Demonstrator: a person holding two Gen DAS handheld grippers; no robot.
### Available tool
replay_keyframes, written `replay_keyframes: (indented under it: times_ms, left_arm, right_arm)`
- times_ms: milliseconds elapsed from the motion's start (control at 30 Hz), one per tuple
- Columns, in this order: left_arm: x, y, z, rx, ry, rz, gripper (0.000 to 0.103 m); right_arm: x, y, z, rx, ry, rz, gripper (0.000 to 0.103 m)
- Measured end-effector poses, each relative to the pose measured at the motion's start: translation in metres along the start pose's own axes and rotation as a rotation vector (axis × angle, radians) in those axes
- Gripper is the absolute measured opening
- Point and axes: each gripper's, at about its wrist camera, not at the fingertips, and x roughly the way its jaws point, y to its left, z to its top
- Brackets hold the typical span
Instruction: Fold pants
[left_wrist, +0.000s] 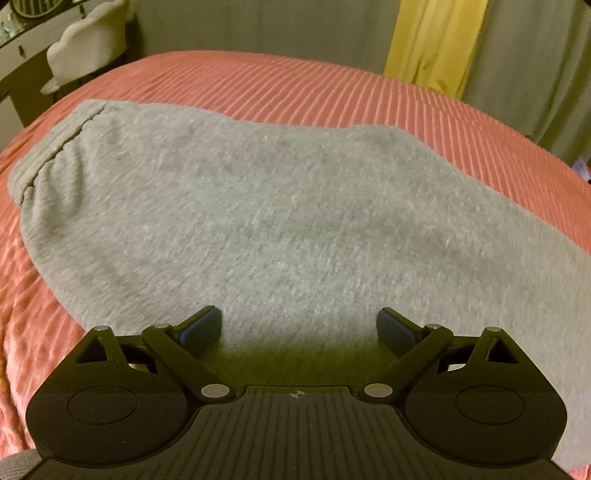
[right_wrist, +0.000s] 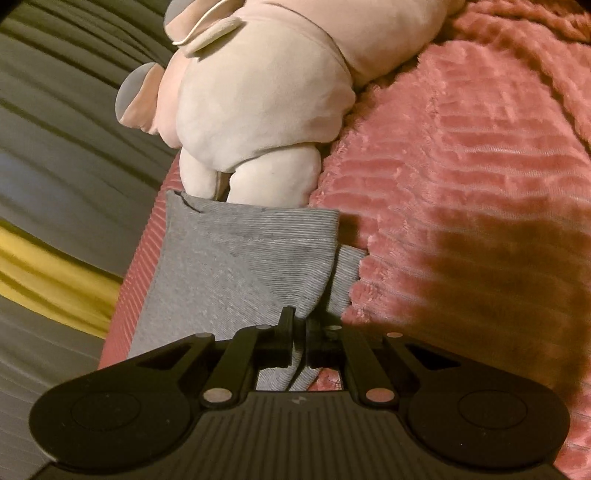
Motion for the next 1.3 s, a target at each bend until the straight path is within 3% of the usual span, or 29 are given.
replay_keyframes:
  times_ms: [233, 367, 433, 500, 533, 600, 767, 933, 1000, 1100, 1300]
  left_arm:
    - [0.0, 0.003, 0.001, -0.012, 0.003, -0.014, 0.097]
    - [-0.001, 0.002, 0.0, -0.007, 0.005, -0.014, 0.097]
    - [-0.002, 0.002, -0.001, -0.01, 0.005, -0.015, 0.097]
    - [-0.003, 0.003, -0.001, -0.013, 0.005, -0.019, 0.097]
    - [-0.003, 0.003, -0.001, -0.013, 0.006, -0.019, 0.097]
    - [-0.002, 0.001, -0.001, -0.011, 0.008, -0.014, 0.097]
    - [-0.001, -0.002, -0.002, 0.013, 0.011, 0.001, 0.098]
    - [0.0, -0.002, -0.002, 0.017, 0.013, 0.006, 0.099]
    - [0.001, -0.003, -0.002, 0.027, 0.015, 0.01, 0.099]
    - [0.002, -0.004, -0.003, 0.031, 0.016, 0.014, 0.099]
    - [0.005, -0.007, -0.002, 0.05, 0.02, 0.028, 0.101]
  right_arm:
    - [-0.005, 0.003, 0.0, -0.01, -0.008, -0.02, 0.005]
    - [-0.011, 0.01, -0.002, -0.024, -0.051, -0.074, 0.007]
    - [-0.022, 0.01, -0.003, -0.006, -0.119, -0.121, 0.021]
    - [-0.035, 0.007, -0.005, 0.026, -0.186, -0.171, 0.05]
    - [-0.041, 0.005, -0.006, 0.035, -0.213, -0.161, 0.055]
    - [-0.05, 0.004, -0.007, 0.028, -0.229, -0.128, 0.055]
    - [-0.053, 0.008, -0.005, 0.04, -0.178, 0.028, 0.055]
    - [-0.037, 0.015, 0.004, 0.117, -0.065, 0.193, 0.085]
    - [-0.028, 0.019, 0.004, 0.085, -0.03, 0.161, 0.086]
    - [-0.012, 0.013, 0.006, 0.04, 0.017, 0.034, 0.086]
    - [-0.029, -0.024, 0.021, 0.198, -0.079, 0.137, 0.09]
